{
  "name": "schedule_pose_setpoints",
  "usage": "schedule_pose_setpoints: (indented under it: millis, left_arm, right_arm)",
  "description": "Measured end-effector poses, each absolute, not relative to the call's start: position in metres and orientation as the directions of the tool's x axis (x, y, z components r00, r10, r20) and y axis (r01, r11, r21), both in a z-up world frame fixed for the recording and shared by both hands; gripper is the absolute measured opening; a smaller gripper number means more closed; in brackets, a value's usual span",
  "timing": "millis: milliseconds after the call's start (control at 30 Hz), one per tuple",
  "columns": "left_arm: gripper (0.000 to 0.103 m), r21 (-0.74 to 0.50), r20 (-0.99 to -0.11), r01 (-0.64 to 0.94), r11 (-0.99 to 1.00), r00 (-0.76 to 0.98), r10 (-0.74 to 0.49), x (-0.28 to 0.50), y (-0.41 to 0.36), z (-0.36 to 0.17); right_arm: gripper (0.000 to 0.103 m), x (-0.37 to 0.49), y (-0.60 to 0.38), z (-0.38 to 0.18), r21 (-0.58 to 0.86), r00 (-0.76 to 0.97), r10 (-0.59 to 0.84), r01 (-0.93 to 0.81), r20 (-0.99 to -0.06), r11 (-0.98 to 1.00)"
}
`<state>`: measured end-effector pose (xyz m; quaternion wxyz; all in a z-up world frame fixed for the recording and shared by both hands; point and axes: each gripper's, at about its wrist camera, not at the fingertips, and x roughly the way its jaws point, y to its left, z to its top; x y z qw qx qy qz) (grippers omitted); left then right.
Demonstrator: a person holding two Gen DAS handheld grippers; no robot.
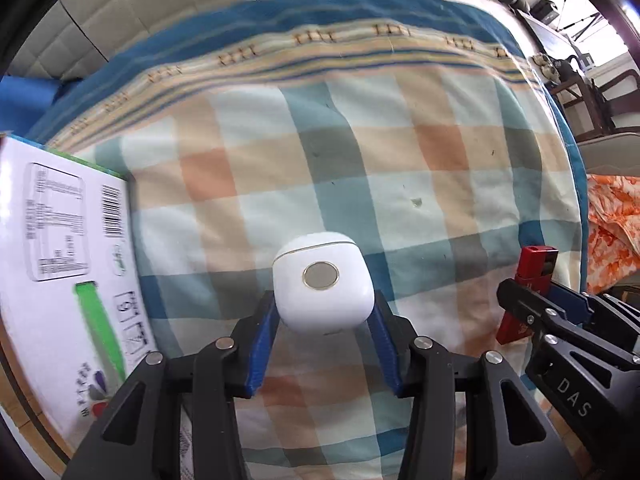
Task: Organize rigid objects
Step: 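Lift the red box and earbud case and carry them over the cardboard box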
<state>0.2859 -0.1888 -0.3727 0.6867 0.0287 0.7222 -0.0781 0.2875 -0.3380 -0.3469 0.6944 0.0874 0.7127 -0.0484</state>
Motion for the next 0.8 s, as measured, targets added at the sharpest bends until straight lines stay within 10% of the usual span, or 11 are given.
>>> schedule_pose_setpoints:
  millis: [267, 800]
  left_arm:
    - [0.059, -0.231, -0.964, -0.022, 0.973, -0.133, -0.232, 0.301, -0.171, -0.388]
    - [0.044, -0.103, -0.993, 0.058, 0.993, -0.072, -0.099, 0.27, -0.202, -0.367]
  right_arm:
    - [0.037, 0.274, -0.359, -0.375, 0.066, -0.052, 0.08, 0.231, -0.995, 0.971]
    - [0.037, 0.269, -0.366, -0.381, 0.065, -0.046, 0.077, 0.223, -0.996, 0.973]
